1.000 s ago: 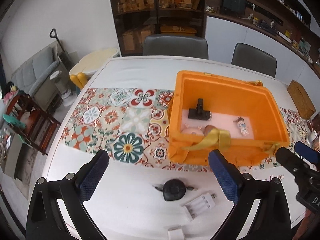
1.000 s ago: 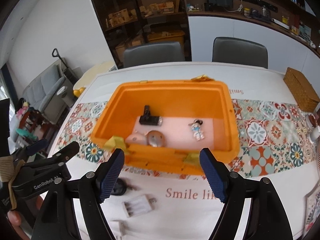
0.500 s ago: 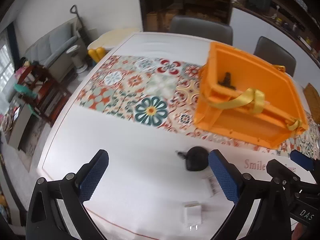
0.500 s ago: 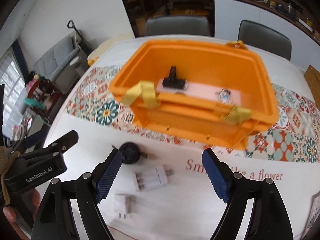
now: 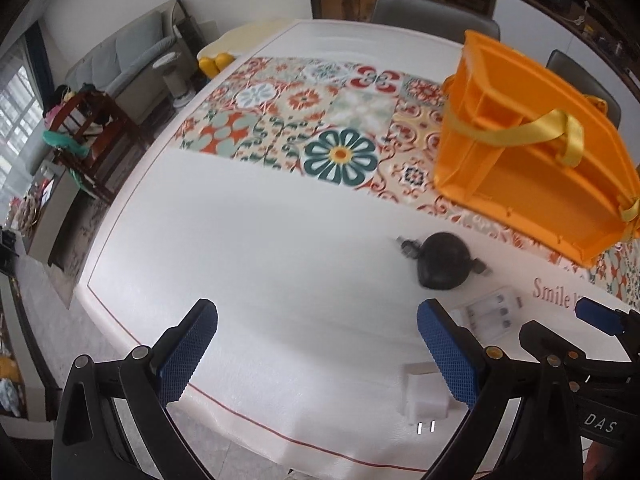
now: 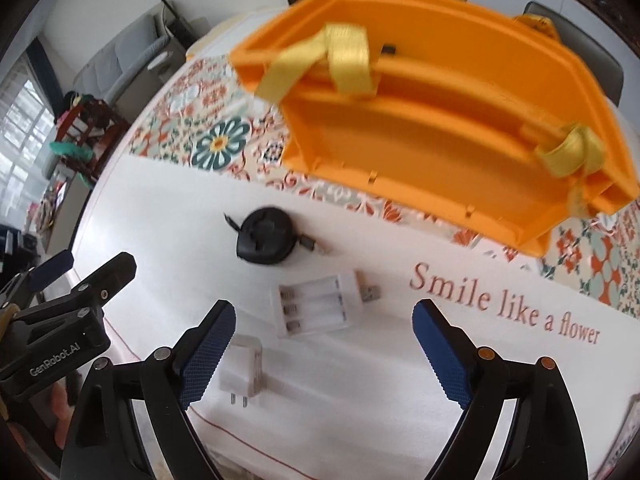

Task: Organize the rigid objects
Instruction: 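Move both grippers back toward the cable reel and battery charger, then close the right gripper on the white battery charger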

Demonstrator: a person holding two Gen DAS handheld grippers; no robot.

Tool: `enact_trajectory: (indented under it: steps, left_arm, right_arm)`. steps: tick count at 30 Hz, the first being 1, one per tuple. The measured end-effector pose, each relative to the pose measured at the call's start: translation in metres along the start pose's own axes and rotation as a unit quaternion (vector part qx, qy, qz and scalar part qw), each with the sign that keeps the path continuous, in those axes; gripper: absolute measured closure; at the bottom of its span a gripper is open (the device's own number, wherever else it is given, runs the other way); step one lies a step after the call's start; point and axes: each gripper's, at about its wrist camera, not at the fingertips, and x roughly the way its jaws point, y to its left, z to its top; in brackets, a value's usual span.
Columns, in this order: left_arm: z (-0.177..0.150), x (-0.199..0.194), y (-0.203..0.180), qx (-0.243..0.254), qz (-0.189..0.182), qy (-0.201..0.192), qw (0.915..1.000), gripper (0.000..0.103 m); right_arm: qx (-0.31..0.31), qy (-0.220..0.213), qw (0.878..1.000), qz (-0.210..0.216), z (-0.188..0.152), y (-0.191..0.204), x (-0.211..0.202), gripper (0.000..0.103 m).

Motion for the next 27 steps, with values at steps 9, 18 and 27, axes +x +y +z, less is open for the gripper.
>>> enact_trajectory:
  steps: [9,18,27]
  left_arm:
    - [-0.012,0.024,0.008,-0.012,0.008,0.030,0.9994,0.001]
    - [-0.019,0.047,0.007,-0.010,0.013,0.058,0.9982,0.001]
    - [-0.019,0.060,0.002,0.005,0.014,0.071,0.9973,0.001]
  right_arm:
    - [-0.030,0.043,0.999,0.006,-0.003,0.010,0.032,0.012]
    - [-0.037,0.084,0.996,0.001,-0.001,0.012,0.063,0.009]
    - [-0.043,0.100,0.994,-0.019,-0.001,0.014,0.084,0.009]
